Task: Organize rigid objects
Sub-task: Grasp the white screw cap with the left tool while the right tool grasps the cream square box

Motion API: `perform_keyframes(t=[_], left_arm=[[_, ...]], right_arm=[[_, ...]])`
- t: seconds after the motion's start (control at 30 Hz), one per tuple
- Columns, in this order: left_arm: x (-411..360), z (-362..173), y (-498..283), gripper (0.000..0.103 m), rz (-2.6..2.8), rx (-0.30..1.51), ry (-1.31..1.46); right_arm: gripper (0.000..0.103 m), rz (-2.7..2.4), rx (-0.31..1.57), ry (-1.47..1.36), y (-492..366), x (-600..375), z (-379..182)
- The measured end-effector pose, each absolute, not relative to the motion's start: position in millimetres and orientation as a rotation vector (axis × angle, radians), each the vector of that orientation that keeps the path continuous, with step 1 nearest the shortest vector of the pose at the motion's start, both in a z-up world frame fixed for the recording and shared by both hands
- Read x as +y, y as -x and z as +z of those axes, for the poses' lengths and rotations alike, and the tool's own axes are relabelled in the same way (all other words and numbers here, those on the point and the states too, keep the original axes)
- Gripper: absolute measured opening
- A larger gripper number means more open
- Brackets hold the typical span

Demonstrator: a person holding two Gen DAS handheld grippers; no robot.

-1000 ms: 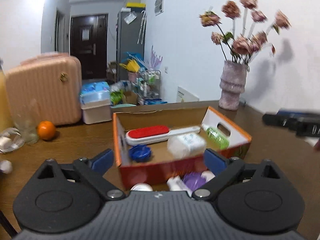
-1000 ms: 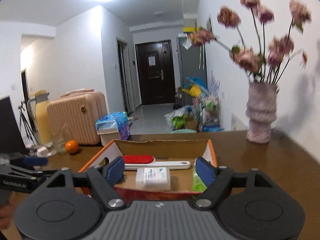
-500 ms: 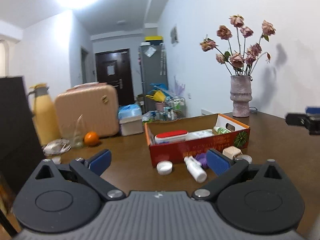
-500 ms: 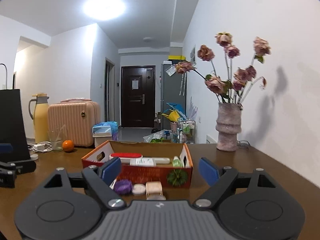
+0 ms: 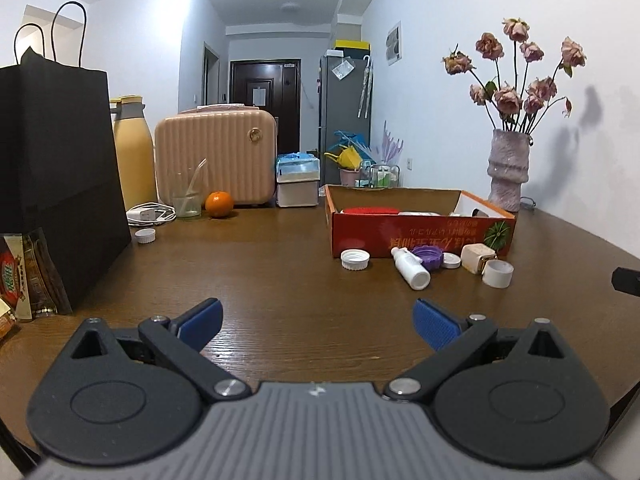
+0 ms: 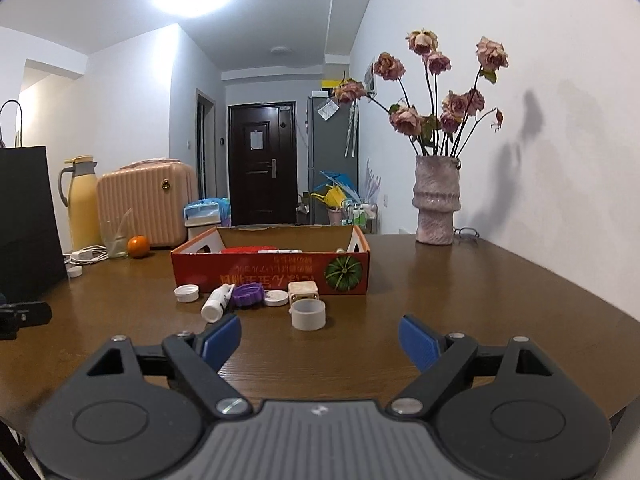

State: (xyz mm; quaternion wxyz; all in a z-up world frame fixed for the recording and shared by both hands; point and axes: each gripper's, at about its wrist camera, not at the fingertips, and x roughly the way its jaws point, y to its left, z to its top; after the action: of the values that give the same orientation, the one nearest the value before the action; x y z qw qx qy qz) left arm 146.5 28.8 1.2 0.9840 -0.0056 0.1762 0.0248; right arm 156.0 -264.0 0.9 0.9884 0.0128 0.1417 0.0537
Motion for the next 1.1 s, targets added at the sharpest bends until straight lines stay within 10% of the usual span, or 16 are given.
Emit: perform_keyframes(t=[0.47,0.6,0.73,1.1], left_arm=[[30,-17,-298,0.102,-0.129,0.539,-0.005],[28,-31,-380,0.077,-0.114,0.627,-0.039],[22,-43,-427,0.074,-0.154,0.66,-0.082],[24,-54,-449,0.051,-0.201,0.642,-0.094]], right_arm=[[0.085,0.174,0.443,0.018,-278,-252,-16],[0.084,0.225,0.447,0.02,-332,-248,-7],[0.081,0.243,0.541,0.063,-392,-238,-8],[0.039,0.317,0.665,-0.022,-456,-240,-49]])
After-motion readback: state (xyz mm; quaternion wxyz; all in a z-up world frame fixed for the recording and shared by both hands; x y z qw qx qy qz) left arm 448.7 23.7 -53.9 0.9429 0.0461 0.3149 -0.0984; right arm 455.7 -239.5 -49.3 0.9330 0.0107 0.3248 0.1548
